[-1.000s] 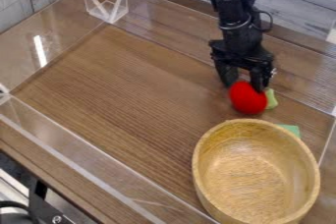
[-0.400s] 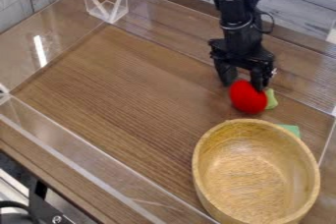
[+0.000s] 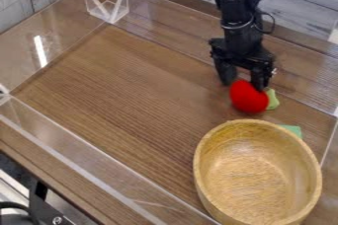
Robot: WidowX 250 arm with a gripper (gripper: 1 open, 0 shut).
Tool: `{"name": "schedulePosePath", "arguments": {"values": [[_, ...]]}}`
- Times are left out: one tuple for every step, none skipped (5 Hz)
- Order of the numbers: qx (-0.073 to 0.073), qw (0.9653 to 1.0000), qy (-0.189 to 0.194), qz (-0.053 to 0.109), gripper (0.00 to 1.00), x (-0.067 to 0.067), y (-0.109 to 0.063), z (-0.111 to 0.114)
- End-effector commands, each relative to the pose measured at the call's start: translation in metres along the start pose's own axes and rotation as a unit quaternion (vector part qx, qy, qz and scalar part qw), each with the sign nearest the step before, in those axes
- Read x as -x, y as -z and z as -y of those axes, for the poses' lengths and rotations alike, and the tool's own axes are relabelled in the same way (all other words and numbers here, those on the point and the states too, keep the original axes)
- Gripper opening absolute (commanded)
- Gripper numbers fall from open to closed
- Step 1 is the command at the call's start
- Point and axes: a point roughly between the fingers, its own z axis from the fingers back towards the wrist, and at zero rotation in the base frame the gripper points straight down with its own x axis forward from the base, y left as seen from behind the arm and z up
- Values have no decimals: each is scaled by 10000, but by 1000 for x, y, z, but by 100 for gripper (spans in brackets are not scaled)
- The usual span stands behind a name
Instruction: Move the red object to the right side of the table
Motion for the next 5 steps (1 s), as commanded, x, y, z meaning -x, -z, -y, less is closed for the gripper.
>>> {"name": "schedulePosePath", "arguments": {"values": [[-61,9996,-187,193,100,4,-31,-13],[-40,9985,-370,400,100,8,-61,-18],[-26,9955,-590,745,100,6,-88,-19],[74,9928,-738,938,100,4,-103,-17],[177,9923,-760,960,100,5,-106,-18]]}}
